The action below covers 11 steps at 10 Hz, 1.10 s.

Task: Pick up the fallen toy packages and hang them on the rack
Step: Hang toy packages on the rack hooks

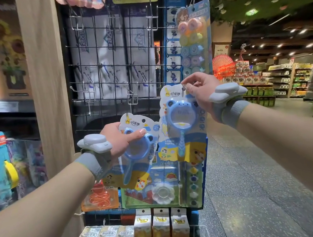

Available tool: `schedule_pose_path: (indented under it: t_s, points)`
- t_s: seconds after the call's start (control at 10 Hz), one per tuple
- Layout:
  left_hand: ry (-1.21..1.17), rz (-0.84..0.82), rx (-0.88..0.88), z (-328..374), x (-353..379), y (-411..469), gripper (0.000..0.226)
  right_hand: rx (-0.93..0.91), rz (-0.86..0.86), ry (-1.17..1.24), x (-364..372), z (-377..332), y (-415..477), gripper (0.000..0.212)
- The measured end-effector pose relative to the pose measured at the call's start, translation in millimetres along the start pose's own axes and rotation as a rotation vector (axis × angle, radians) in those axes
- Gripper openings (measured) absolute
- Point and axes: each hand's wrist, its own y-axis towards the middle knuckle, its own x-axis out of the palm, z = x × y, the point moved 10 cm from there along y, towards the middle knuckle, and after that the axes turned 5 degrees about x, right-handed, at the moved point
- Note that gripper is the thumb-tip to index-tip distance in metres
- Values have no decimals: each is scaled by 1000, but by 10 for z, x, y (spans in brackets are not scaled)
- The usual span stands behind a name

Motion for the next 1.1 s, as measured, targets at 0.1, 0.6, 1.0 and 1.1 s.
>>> schedule_pose_path:
  t_s: [0.1,0.6,1.0,1.1]
  points:
    - [11,-5,-2,-6,-9,9,42,3,6,-46,17,75,54,12]
    - [88,-6,-5,-173,-223,16,37,181,88,-534,106,400,376,29]
    - [67,-43,-1,-299,-139,21,40,226,333,-453,48,610,383,27]
    - [91,-46,1,-303,-122,25,40,207,295,-450,66,550,286,64]
